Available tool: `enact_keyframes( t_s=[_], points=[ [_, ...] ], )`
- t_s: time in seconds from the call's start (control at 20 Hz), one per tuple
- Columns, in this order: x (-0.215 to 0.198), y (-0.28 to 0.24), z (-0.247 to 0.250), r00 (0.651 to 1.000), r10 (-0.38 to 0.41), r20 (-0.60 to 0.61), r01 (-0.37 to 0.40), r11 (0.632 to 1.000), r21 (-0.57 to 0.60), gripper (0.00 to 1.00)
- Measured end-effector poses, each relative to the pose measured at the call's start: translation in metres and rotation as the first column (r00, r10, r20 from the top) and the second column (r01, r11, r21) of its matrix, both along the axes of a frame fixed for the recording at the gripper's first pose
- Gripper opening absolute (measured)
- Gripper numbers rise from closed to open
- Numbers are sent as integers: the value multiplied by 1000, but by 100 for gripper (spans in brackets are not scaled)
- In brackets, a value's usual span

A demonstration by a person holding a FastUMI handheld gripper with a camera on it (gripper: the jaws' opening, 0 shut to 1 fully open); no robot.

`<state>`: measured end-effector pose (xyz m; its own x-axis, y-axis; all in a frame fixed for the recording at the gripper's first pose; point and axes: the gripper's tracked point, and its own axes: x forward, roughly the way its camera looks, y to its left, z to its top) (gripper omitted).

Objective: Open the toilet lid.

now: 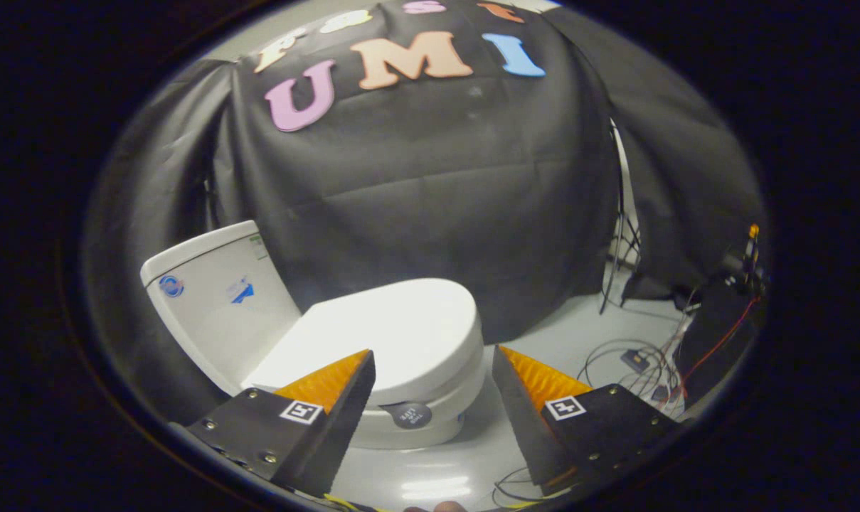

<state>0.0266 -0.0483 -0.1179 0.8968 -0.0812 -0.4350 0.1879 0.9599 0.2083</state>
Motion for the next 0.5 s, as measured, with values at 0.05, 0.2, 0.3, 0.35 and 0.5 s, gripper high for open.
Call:
enact_keyframes(
  t_s=[0.05,0.2,0.3,0.35,0.5],
  points=[
    [0,-3,-7,1000,-11,-24,12,999,32,98],
    [-2,-12,-32,992,-51,-114,67,988,139,99],
    [0,-11,-45,984,-67,-163,101,972,213,98],
    [0,-7,-55,979,-63,-193,113,959,259,97],
    [6,19,-76,966,-39,-256,143,905,401,91]
  ],
)
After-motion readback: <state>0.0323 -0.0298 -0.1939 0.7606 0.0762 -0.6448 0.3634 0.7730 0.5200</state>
